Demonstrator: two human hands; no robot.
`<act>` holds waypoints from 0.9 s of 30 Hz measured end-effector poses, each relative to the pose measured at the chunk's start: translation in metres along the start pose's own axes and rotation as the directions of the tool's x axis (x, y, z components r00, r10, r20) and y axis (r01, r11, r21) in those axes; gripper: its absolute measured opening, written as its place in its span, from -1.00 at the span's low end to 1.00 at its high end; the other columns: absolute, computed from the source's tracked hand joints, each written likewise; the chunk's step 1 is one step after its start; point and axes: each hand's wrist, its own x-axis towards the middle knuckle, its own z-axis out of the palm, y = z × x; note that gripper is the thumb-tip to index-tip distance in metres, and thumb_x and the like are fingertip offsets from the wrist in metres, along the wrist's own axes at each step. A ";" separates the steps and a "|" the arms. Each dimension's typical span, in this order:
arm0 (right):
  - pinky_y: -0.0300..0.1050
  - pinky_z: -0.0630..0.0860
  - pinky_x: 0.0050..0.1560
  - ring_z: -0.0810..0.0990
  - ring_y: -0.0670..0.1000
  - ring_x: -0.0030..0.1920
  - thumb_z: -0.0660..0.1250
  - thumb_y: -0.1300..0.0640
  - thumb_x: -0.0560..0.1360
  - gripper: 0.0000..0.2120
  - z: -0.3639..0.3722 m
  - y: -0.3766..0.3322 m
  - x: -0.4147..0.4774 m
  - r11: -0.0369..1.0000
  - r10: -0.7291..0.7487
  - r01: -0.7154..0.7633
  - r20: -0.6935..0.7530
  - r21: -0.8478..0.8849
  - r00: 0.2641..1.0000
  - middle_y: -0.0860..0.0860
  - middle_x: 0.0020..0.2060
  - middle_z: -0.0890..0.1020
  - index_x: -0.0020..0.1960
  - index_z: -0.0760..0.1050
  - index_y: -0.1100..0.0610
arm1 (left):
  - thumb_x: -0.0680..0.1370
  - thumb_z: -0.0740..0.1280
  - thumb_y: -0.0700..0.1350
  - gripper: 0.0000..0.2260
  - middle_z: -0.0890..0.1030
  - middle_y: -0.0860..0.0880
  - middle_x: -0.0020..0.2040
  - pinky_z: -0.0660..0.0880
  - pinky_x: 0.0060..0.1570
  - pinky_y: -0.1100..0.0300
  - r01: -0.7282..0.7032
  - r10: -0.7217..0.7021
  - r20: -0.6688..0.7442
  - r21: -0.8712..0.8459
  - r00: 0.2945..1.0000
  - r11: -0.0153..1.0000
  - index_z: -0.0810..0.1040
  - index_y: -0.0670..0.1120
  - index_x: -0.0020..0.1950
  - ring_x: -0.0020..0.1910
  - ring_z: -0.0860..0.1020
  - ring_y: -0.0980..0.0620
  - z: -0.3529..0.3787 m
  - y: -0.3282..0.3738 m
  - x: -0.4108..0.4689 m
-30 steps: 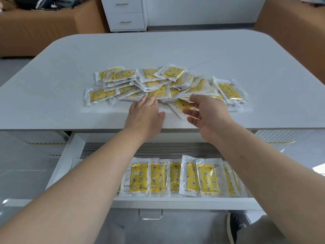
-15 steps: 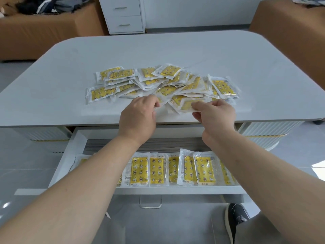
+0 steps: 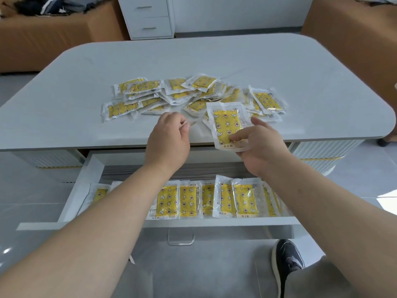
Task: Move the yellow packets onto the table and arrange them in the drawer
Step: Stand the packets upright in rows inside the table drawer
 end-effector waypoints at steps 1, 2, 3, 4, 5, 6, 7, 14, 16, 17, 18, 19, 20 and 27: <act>0.09 0.67 0.02 0.69 0.18 0.00 0.37 0.60 0.35 -0.27 -0.002 -0.002 0.001 1.000 0.020 -0.019 0.016 -0.023 1.000 0.10 0.06 0.61 0.37 0.48 0.03 | 0.67 0.23 -0.11 -0.86 0.54 -0.05 0.03 0.42 -0.15 0.19 0.041 -0.041 0.010 -0.039 0.999 0.998 0.52 -0.15 0.04 -0.06 0.48 0.00 0.000 0.002 0.000; 0.12 0.67 0.05 0.71 0.19 0.00 0.40 0.59 0.32 -0.29 -0.005 -0.005 0.002 0.998 0.036 -0.034 0.041 -0.051 0.999 0.11 0.05 0.67 0.35 0.51 0.04 | 0.68 0.22 -0.10 -0.86 0.54 -0.04 0.02 0.40 -0.19 0.25 0.064 -0.063 0.018 -0.067 0.998 0.996 0.50 -0.15 0.06 -0.08 0.47 0.02 0.001 0.004 0.000; 0.17 0.66 0.07 0.73 0.20 -0.01 0.42 0.58 0.30 -0.29 -0.007 -0.006 0.002 0.996 0.055 -0.050 0.068 -0.075 0.996 0.13 0.05 0.71 0.33 0.54 0.06 | 0.68 0.21 -0.10 -0.86 0.54 -0.02 -0.02 0.36 -0.23 0.34 0.075 -0.073 0.020 -0.085 0.997 0.994 0.49 -0.15 0.07 -0.12 0.47 0.06 0.001 0.005 -0.001; 0.20 0.65 0.08 0.74 0.20 -0.02 0.44 0.56 0.30 -0.32 -0.008 -0.008 0.003 0.994 0.070 -0.062 0.093 -0.087 0.993 0.15 0.05 0.73 0.31 0.56 0.08 | 0.69 0.21 -0.10 -0.86 0.53 0.02 -0.08 0.33 -0.27 0.40 0.079 -0.078 0.017 -0.098 0.997 0.992 0.49 -0.15 0.07 -0.17 0.45 0.11 0.000 0.007 -0.002; 0.21 0.66 0.07 0.75 0.20 -0.04 0.46 0.54 0.32 -0.37 -0.010 -0.011 0.001 0.993 0.079 -0.069 0.113 -0.096 0.990 0.16 0.03 0.74 0.31 0.55 0.11 | 0.69 0.21 -0.09 -0.86 0.51 0.07 -0.15 0.32 -0.30 0.43 0.084 -0.084 0.004 -0.112 0.996 0.990 0.48 -0.14 0.05 -0.21 0.44 0.16 0.000 0.009 -0.003; 0.22 0.66 0.04 0.76 0.19 -0.05 0.47 0.51 0.35 -0.40 -0.013 -0.014 0.001 0.993 0.086 -0.073 0.136 -0.098 0.987 0.16 0.02 0.74 0.33 0.52 0.15 | 0.69 0.22 -0.08 -0.87 0.49 0.11 -0.19 0.32 -0.30 0.46 0.086 -0.089 -0.020 -0.129 0.996 0.988 0.48 -0.12 0.03 -0.23 0.44 0.19 0.000 0.012 -0.005; 0.23 0.67 0.01 0.76 0.19 -0.05 0.48 0.47 0.39 -0.40 -0.016 -0.018 0.001 0.991 0.095 -0.077 0.170 -0.108 0.981 0.16 0.02 0.74 0.37 0.49 0.17 | 0.68 0.23 -0.06 -0.87 0.49 0.13 -0.20 0.32 -0.29 0.48 0.082 -0.090 -0.049 -0.147 0.995 0.986 0.48 -0.09 0.01 -0.23 0.45 0.21 -0.001 0.014 -0.005; 0.12 0.66 0.10 0.75 0.14 0.02 0.46 0.35 0.49 -0.66 -0.045 -0.043 0.013 0.796 0.084 0.155 0.361 -0.585 0.929 0.12 0.03 0.75 0.23 0.58 0.15 | 0.69 0.16 0.05 -0.64 0.64 0.09 -0.21 0.47 -0.16 0.38 0.120 -0.183 -0.156 -0.345 0.971 0.931 0.62 -0.14 -0.07 -0.20 0.59 0.17 -0.003 0.034 -0.008; 0.08 0.69 -0.02 0.75 0.16 -0.03 0.48 0.42 0.45 -0.57 -0.052 -0.044 0.016 0.663 0.102 0.215 0.371 -0.717 0.923 0.16 -0.01 0.73 0.24 0.54 0.10 | 0.66 0.25 -0.03 -0.77 0.66 0.13 -0.17 0.53 -0.13 0.34 0.146 -0.206 -0.143 -0.346 0.968 0.927 0.64 -0.09 -0.04 -0.15 0.62 0.18 -0.002 0.037 -0.009; 0.08 0.70 -0.06 0.74 0.18 -0.04 0.50 0.44 0.42 -0.51 -0.055 -0.041 0.018 0.547 0.103 0.256 0.367 -0.797 0.924 0.17 -0.02 0.71 0.24 0.54 0.07 | 0.63 0.31 -0.07 -0.86 0.65 0.13 -0.16 0.53 -0.13 0.37 0.148 -0.202 -0.133 -0.332 0.970 0.932 0.64 -0.06 -0.03 -0.15 0.62 0.20 -0.001 0.038 -0.010; 0.10 0.70 -0.04 0.72 0.19 -0.04 0.51 0.43 0.40 -0.48 -0.058 -0.038 0.021 0.387 0.103 0.306 0.371 -0.870 0.923 0.15 -0.01 0.68 0.24 0.53 0.02 | 0.59 0.37 -0.12 -0.95 0.66 0.13 -0.14 0.52 -0.10 0.40 0.144 -0.188 -0.107 -0.326 0.976 0.934 0.63 -0.03 -0.03 -0.13 0.61 0.21 -0.001 0.039 -0.012; 0.12 0.68 -0.01 0.68 0.17 -0.01 0.51 0.40 0.39 -0.47 -0.059 -0.034 0.023 0.193 0.116 0.353 0.379 -0.916 0.918 0.09 0.03 0.64 0.25 0.53 -0.02 | 0.56 0.41 -0.17 -0.94 0.66 0.14 -0.08 0.51 -0.05 0.46 0.138 -0.171 -0.073 -0.330 0.983 0.934 0.62 -0.01 -0.02 -0.08 0.61 0.23 -0.001 0.041 -0.014; 0.11 0.66 0.02 0.63 0.13 0.02 0.50 0.35 0.38 -0.45 -0.060 -0.031 0.025 -0.017 0.140 0.387 0.381 -0.922 0.914 0.03 0.06 0.61 0.27 0.52 -0.05 | 0.53 0.43 -0.23 -0.87 0.65 0.15 -0.01 0.47 0.00 0.53 0.136 -0.155 -0.029 -0.335 0.987 0.932 0.62 0.00 -0.02 0.00 0.60 0.23 0.001 0.042 -0.017; -0.15 0.58 -0.31 0.64 0.10 -0.06 0.41 0.34 0.46 -0.42 -0.074 -0.003 0.053 -0.362 0.226 0.248 0.174 -0.898 0.959 0.05 0.04 0.55 0.42 0.42 0.04 | 0.38 0.47 -0.35 -0.64 0.48 0.04 0.41 0.44 0.35 0.15 0.124 -0.079 0.150 -0.316 0.986 0.941 0.61 0.07 0.00 0.37 0.48 0.08 0.008 0.052 -0.029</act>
